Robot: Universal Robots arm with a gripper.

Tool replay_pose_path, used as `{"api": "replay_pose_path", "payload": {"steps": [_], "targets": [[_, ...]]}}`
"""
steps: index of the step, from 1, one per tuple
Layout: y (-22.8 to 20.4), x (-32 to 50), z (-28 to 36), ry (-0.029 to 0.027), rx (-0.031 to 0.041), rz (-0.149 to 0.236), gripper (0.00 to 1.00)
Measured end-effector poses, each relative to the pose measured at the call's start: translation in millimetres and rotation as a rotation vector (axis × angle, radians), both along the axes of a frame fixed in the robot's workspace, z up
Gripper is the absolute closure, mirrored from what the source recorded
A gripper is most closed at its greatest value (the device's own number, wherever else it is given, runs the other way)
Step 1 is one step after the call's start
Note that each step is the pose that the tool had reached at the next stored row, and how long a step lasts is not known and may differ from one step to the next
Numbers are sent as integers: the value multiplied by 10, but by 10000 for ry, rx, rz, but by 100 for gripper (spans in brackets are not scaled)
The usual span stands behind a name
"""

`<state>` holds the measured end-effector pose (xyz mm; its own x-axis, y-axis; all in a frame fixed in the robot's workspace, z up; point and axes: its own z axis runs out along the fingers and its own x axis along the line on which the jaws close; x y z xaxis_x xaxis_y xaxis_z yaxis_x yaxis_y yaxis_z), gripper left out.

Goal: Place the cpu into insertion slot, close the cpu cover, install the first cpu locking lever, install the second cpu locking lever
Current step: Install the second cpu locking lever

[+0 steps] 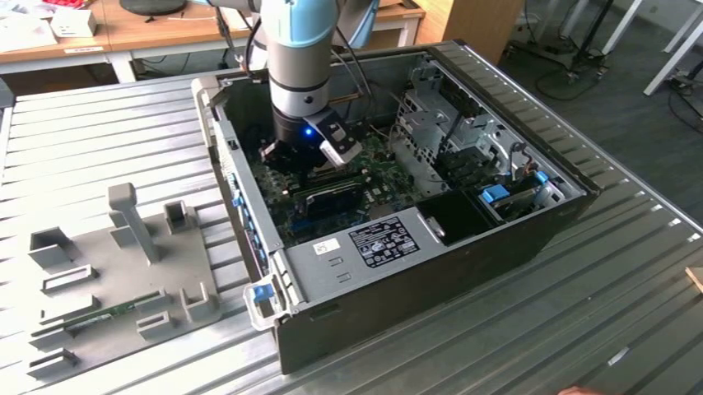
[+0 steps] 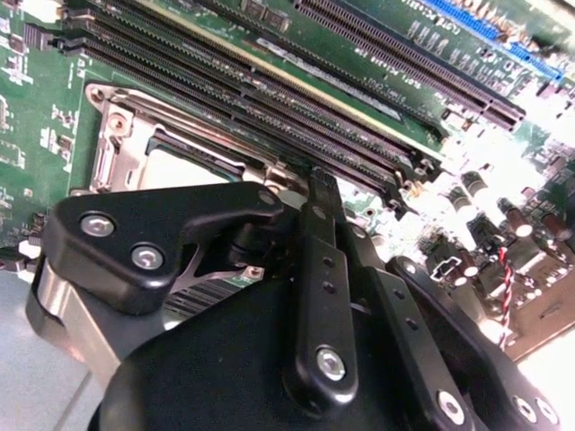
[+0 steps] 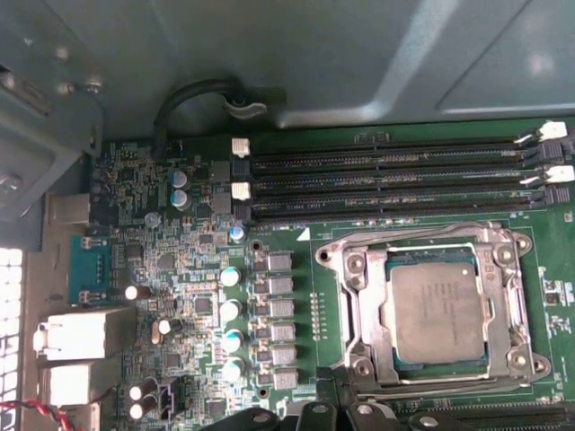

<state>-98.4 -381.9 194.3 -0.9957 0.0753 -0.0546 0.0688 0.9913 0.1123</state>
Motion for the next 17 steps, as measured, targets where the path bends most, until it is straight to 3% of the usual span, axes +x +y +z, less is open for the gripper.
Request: {"api": "replay_pose_path", "payload": {"steps": [8, 13, 17], "targets": [[13, 0, 1, 0, -15, 1, 90], [13, 0, 8, 4, -143, 0, 90], [13, 0, 19, 3, -161, 0, 90]]}}
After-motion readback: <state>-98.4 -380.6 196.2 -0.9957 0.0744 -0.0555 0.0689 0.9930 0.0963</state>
